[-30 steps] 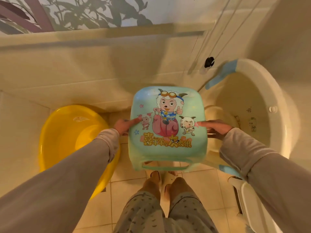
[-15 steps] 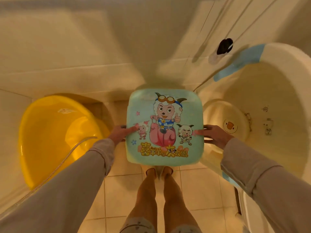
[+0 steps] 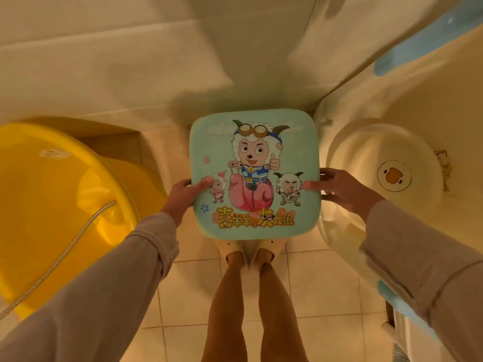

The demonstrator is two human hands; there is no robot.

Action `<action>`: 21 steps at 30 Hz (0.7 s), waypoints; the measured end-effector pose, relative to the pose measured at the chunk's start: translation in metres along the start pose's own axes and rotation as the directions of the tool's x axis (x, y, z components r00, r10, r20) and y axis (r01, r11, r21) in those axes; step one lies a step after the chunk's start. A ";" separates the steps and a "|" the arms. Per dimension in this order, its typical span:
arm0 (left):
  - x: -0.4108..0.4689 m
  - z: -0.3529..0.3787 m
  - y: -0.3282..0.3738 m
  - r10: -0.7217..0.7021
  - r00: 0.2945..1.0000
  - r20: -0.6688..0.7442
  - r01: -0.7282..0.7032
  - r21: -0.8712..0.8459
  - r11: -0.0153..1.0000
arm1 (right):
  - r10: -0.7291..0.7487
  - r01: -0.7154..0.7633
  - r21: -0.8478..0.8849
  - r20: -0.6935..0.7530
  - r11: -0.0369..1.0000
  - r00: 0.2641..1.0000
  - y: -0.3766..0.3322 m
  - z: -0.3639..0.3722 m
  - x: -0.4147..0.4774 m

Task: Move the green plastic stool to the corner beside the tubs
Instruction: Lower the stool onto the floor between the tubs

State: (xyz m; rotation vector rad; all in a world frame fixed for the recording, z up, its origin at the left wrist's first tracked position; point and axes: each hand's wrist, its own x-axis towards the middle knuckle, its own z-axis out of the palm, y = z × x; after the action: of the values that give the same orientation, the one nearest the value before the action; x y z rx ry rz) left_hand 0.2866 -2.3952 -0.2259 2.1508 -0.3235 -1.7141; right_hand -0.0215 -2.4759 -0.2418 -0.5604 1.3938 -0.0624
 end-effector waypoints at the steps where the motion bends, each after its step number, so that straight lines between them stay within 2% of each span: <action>1: 0.005 0.003 -0.001 -0.009 1.000 0.005 0.009 -0.004 1.000 | 0.007 -0.007 -0.008 -0.011 1.000 1.000 0.002 -0.001 0.004; 4: 0.016 0.007 -0.001 -0.013 1.000 0.013 0.014 -0.028 1.000 | 0.021 -0.022 -0.034 -0.034 0.999 0.999 0.004 -0.006 0.013; 8: 0.025 0.005 -0.002 -0.010 1.000 0.009 0.010 -0.056 0.998 | 0.024 -0.024 -0.045 0.008 0.999 1.000 -0.001 -0.011 0.017; 15: 0.022 0.005 0.008 -0.099 0.993 0.061 0.106 -0.109 0.988 | 0.038 -0.038 -0.039 -0.010 0.998 0.999 -0.010 -0.012 0.012; 21: 0.028 0.025 0.022 -0.056 0.996 0.076 0.065 -0.128 0.990 | 0.016 -0.018 -0.072 -0.029 0.997 0.999 -0.022 -0.034 0.011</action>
State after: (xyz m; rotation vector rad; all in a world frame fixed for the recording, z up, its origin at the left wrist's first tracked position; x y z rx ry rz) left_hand 0.2698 -2.4300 -0.2462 2.0281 -0.1617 -1.7969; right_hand -0.0452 -2.5102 -0.2459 -0.6099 1.4332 -0.0058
